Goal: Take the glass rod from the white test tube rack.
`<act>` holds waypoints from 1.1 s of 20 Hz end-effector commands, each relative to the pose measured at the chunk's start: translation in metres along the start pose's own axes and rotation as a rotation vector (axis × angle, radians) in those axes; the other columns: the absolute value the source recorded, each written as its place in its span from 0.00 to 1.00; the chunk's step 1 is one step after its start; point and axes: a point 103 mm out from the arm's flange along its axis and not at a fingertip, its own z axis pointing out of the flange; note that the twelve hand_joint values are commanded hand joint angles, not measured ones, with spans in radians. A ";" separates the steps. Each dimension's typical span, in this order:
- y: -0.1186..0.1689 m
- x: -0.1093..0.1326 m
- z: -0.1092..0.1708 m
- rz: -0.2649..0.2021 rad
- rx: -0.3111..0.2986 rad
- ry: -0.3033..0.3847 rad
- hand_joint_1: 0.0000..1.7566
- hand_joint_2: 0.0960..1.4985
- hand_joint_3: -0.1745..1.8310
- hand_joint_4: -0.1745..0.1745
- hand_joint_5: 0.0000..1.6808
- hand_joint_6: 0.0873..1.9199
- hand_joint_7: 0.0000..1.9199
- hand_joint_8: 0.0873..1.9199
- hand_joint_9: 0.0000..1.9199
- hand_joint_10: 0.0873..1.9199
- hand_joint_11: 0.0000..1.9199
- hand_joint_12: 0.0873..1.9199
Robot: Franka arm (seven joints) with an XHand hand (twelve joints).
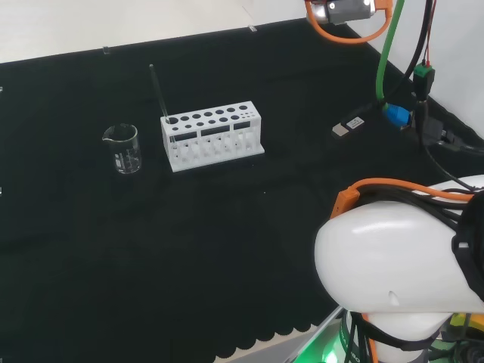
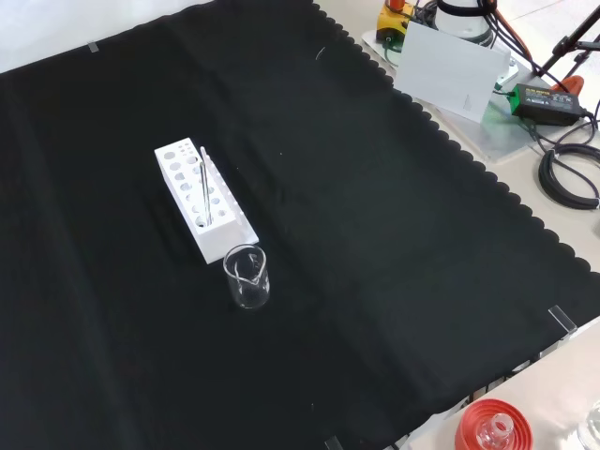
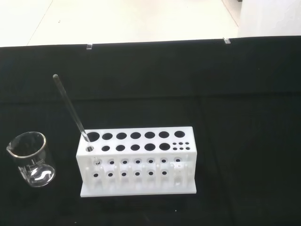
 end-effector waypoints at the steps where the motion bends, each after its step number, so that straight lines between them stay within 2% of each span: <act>1: -0.070 -0.027 -0.031 0.065 -0.039 -0.001 0.31 0.44 0.31 0.48 0.12 0.04 0.17 0.01 0.26 0.00 0.17 0.31; 2: -0.075 -0.028 -0.033 0.068 -0.042 -0.002 0.26 0.46 0.28 0.54 0.06 0.00 0.09 0.00 0.18 0.00 0.08 0.36; 4: -0.077 -0.029 -0.034 0.067 -0.042 -0.005 0.23 0.48 0.25 0.58 0.01 0.00 0.03 0.00 0.12 0.00 0.02 0.41; 9: -0.077 -0.031 -0.034 0.070 -0.046 -0.007 0.22 0.49 0.23 0.59 0.00 0.00 0.02 0.00 0.10 0.00 0.00 0.44; 16: -0.077 -0.033 -0.033 0.073 -0.046 -0.005 0.22 0.51 0.20 0.59 0.00 0.00 0.03 0.00 0.11 0.00 0.00 0.56; 17: -0.077 -0.034 -0.033 0.072 -0.047 -0.006 0.22 0.52 0.19 0.59 0.00 0.00 0.03 0.00 0.10 0.02 0.00 0.58; 20: -0.080 -0.034 -0.033 0.067 -0.050 -0.028 0.22 0.53 0.17 0.59 0.00 0.00 0.02 0.00 0.02 0.26 0.00 0.62; 22: -0.084 -0.035 -0.033 0.067 -0.047 -0.024 0.22 0.53 0.16 0.58 0.00 0.00 0.02 0.04 0.00 0.33 0.00 0.65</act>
